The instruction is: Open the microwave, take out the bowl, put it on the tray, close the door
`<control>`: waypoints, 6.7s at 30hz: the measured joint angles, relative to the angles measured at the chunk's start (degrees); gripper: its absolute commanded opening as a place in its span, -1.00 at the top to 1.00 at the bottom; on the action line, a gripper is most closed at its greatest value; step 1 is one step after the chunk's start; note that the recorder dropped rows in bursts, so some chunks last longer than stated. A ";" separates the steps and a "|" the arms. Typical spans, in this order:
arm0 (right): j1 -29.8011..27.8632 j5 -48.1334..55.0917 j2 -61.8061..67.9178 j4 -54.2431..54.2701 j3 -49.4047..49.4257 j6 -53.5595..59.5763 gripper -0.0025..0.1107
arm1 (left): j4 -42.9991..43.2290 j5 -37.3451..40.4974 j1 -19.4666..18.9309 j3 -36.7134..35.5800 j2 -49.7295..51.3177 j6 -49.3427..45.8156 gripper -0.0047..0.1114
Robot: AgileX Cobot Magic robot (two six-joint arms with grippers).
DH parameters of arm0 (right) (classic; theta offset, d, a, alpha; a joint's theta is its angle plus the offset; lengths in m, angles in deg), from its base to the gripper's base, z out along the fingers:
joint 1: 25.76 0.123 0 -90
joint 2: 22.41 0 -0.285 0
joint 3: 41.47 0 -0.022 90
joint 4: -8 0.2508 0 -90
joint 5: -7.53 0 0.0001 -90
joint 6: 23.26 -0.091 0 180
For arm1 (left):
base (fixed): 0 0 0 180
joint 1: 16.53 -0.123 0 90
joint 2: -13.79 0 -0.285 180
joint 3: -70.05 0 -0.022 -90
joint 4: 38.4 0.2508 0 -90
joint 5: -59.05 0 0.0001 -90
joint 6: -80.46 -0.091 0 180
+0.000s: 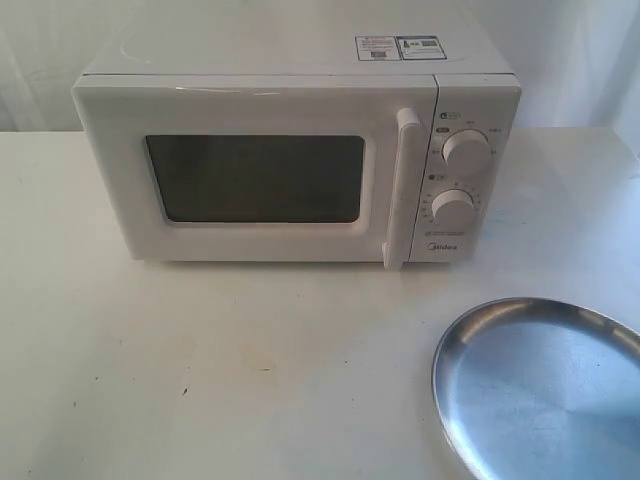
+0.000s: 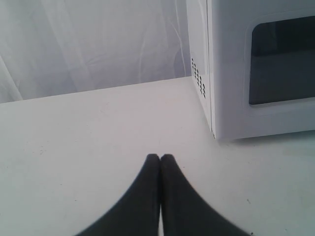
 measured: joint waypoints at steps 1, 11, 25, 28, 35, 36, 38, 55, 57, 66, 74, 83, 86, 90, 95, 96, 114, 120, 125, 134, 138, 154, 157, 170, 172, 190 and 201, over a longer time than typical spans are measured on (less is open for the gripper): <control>0.00 -1.12 0.00 -2.53 0.00 -2.38 0.96 | 0.00 0.00 0.00 0.00 0.00 0.00 0.92; 0.00 -9.50 6.93 -38.35 -8.00 -30.89 0.96 | 0.00 0.00 0.00 0.00 0.00 0.00 0.92; 0.00 -14.43 53.63 -49.84 -24.61 -29.46 0.96 | 0.00 0.00 0.00 0.00 0.00 0.00 0.92; 0.00 -22.59 65.56 -50.55 -26.06 -23.76 0.96 | 0.00 0.00 0.00 0.00 0.00 0.00 0.92; -0.09 -30.40 82.78 -51.28 -27.77 -11.51 0.96 | 0.00 0.00 0.00 0.00 0.00 0.00 0.92; -0.40 -30.56 84.34 -51.40 -28.01 -10.46 0.96 | 0.00 0.00 0.00 0.00 0.00 0.00 0.92; -1.36 -31.42 87.07 -51.78 -28.86 -9.17 0.96 | 0.00 0.00 0.00 0.00 0.00 0.00 0.92; -8.92 -39.96 99.58 -68.50 -39.92 -13.53 0.64 | 0.00 0.00 0.00 0.00 0.00 0.00 0.92; -8.92 -39.96 99.58 -68.50 -39.92 -13.65 0.30 | 0.00 0.00 0.00 0.00 0.00 0.00 0.92; -1.10 -34.46 99.58 -61.60 -40.11 -11.29 0.05 | 0.00 0.00 0.00 0.00 0.00 0.00 0.92; 1.54 -29.78 99.58 -53.22 -40.21 -6.05 0.32 | 0.00 0.00 0.00 0.00 0.00 0.00 0.92; 2.18 -31.00 101.72 -53.92 -42.85 -5.12 0.86 | 0.00 0.00 0.00 0.00 0.00 0.00 0.92; 2.18 -31.52 102.16 -54.05 -43.08 -5.12 0.96 | 0.00 0.00 0.00 0.00 0.00 0.00 0.92; 2.18 -32.27 102.43 -55.11 -43.13 -4.53 0.96 | 0.00 0.00 0.00 0.00 0.00 0.00 0.92; 1.57 -34.58 103.03 -57.50 -43.45 -4.16 0.96 | 0.00 0.00 0.00 0.00 0.00 0.00 0.92; 1.30 -35.10 103.26 -57.90 -43.58 -4.15 0.96 | 0.00 0.00 0.00 0.00 0.00 0.00 0.92; 1.55 -42.97 96.25 -87.55 -41.45 -12.18 0.96 | 0.00 0.00 0.00 0.00 0.00 0.00 0.92; 2.20 -38.35 92.36 -88.86 -40.44 -18.41 0.84 | 0.00 0.00 0.00 0.00 0.00 0.00 0.92; 2.41 -36.61 88.76 -94.85 -40.44 -31.06 -0.16 | 0.00 0.00 0.00 0.00 0.00 0.00 0.92; 2.28 -26.63 85.12 -95.90 -40.37 -50.43 0.09 | 0.00 0.00 0.00 0.00 0.00 0.00 0.92; 2.18 -21.33 82.21 -99.42 -40.30 -60.96 0.41 | 0.00 0.00 0.00 0.00 0.00 0.00 0.92; 2.16 6.50 76.64 -88.03 -40.76 -53.23 0.96 | 0.00 0.00 0.00 0.00 0.00 0.00 0.92; 2.16 -2.62 78.75 -78.10 -41.93 -42.72 0.96 | 0.00 0.00 0.00 0.00 0.00 0.00 0.92; 2.26 -13.11 83.92 -59.65 -42.28 -20.16 0.96 | 0.00 0.00 0.00 0.00 0.00 0.00 0.92; 2.26 -15.48 84.24 -60.83 -42.30 -19.92 0.96 | 0.00 0.00 0.00 0.00 0.00 0.00 0.92; 5.34 -40.08 85.15 -89.33 -42.53 -26.66 0.96 | 0.00 0.00 0.00 0.00 0.00 0.00 0.92; 17.11 -25.88 93.28 -64.90 -42.53 -9.55 0.96 | 0.00 0.00 0.00 0.00 0.00 0.00 0.92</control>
